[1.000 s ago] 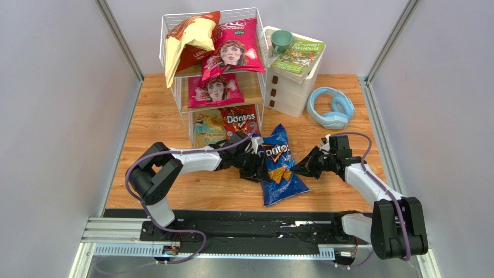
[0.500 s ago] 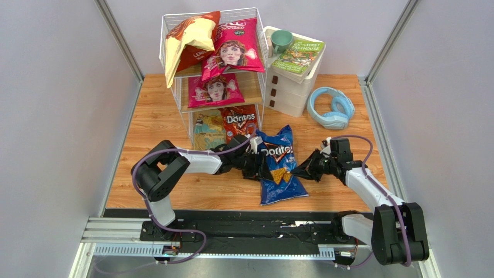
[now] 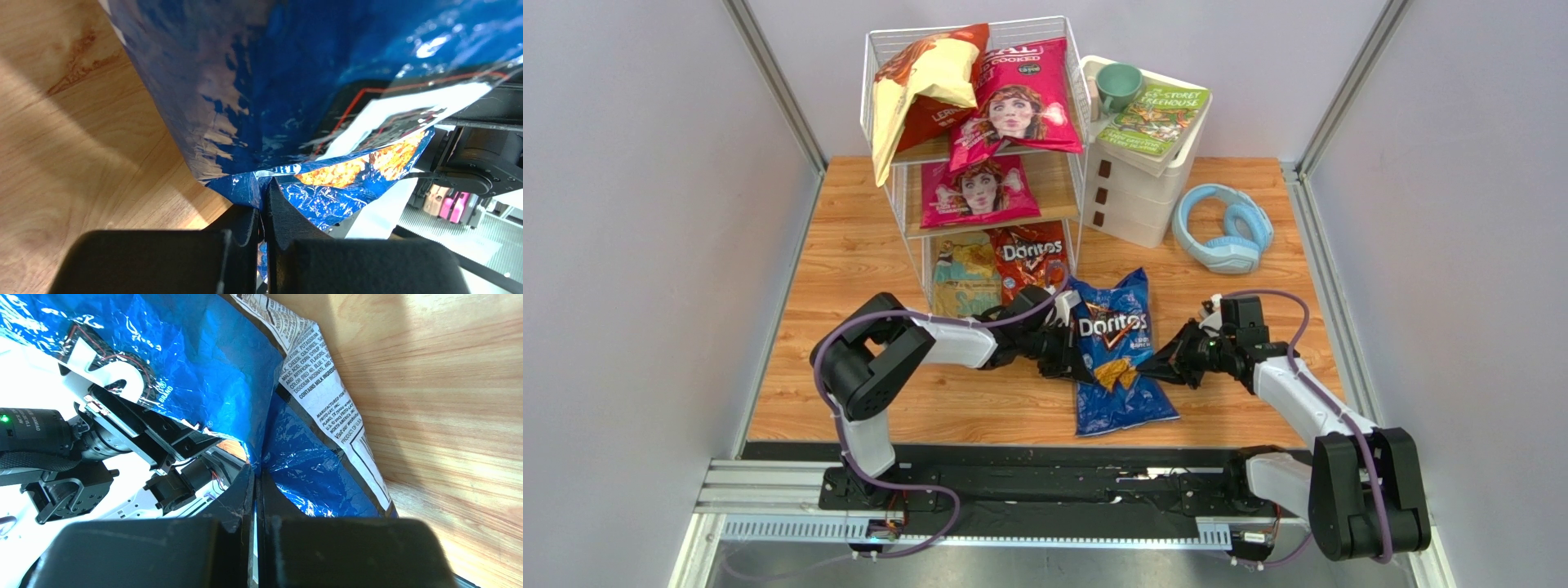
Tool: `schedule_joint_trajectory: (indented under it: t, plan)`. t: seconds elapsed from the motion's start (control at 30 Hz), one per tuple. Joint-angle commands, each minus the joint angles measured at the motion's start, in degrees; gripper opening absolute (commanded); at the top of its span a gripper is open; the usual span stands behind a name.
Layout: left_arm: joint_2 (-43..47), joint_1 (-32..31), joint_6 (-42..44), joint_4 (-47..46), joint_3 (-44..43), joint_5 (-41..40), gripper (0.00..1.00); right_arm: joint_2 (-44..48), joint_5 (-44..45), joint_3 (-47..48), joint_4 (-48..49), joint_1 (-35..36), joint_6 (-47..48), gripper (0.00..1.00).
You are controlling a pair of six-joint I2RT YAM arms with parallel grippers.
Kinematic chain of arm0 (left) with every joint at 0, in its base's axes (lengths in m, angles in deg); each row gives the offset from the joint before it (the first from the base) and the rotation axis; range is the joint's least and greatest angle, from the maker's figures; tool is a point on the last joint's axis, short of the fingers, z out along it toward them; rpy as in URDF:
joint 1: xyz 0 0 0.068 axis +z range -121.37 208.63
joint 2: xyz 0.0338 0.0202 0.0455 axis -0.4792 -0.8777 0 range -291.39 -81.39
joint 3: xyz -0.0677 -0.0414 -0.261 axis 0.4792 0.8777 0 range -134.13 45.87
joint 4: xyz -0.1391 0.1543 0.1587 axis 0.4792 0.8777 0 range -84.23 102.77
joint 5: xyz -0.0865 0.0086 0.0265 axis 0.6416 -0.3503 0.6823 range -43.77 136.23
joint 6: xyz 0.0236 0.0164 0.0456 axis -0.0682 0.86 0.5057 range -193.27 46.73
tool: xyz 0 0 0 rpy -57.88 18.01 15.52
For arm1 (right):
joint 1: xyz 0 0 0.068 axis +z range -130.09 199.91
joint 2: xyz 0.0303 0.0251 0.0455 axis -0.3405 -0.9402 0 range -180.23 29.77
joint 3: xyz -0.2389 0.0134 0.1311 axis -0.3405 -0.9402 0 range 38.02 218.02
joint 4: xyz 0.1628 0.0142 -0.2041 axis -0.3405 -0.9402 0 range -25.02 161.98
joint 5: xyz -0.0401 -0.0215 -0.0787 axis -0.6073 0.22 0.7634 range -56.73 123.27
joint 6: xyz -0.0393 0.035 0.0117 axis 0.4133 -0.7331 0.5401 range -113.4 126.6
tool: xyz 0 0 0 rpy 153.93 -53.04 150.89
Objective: Place and organize the chips bags onto the shelf
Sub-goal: Pick up the potato chip from the center of the board.
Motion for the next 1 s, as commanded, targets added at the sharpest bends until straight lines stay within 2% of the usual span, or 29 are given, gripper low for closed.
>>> schedule_joint_trajectory:
  t: [0.0,0.03,0.13,0.17,0.2,0.27,0.3,0.5,0.6,0.7,0.8,0.97]
  plan:
    - [3.04,-0.45,1.42,0.46,-3.55,2.47,0.0,1.67,-2.0,2.59,1.93,-0.24,-0.16,0.0]
    - [3.39,-0.37,1.51,1.08,-4.6,2.83,0.0,1.76,-1.83,3.9,1.58,-0.41,-0.16,0.04]
    - [4.62,-0.37,0.64,1.96,-6.1,3.44,0.0,3.59,-1.83,6.19,-0.97,-1.46,-0.08,0.32]
    - [5.58,-0.37,0.46,2.22,-6.54,3.62,0.0,4.47,-2.0,7.32,-2.54,-1.99,-0.25,0.36]
    - [6.11,-0.37,-0.07,3.18,-6.98,3.45,0.0,7.18,-1.83,7.95,-3.77,-3.04,-0.77,0.45]
    - [7.78,-0.19,-0.86,5.03,-9.17,3.18,0.0,10.53,-0.78,9.96,-8.15,-4.19,-0.95,0.51]
    - [8.4,0.16,-2.6,5.74,-9.62,2.83,0.0,12.2,0.1,10.76,-10.27,-5.24,-0.52,0.61]
    - [6.57,1.48,-7.54,6.97,-15.94,6.07,0.0,22.84,4.32,12.88,-24.61,-6.04,-1.47,0.71]
    - [2.17,1.48,-8.94,7.32,-20.42,7.49,0.0,29.86,6.43,11.12,-27.95,-6.13,-6.39,0.72]
    - [-3.01,1.57,-9.13,7.32,-25.16,8.63,0.0,38.19,11.78,10.5,-30.76,-6.13,-12.1,0.81]
    - [-8.28,1.57,-9.21,8.11,-31.83,10.38,0.0,44.88,13.46,8.66,-32.52,-6.13,-17.82,0.81]
    - [-10.41,1.57,-8.78,10.4,-34.49,9.34,0.0,50.09,14.61,5.77,-38.24,-6.13,-22.83,0.78]
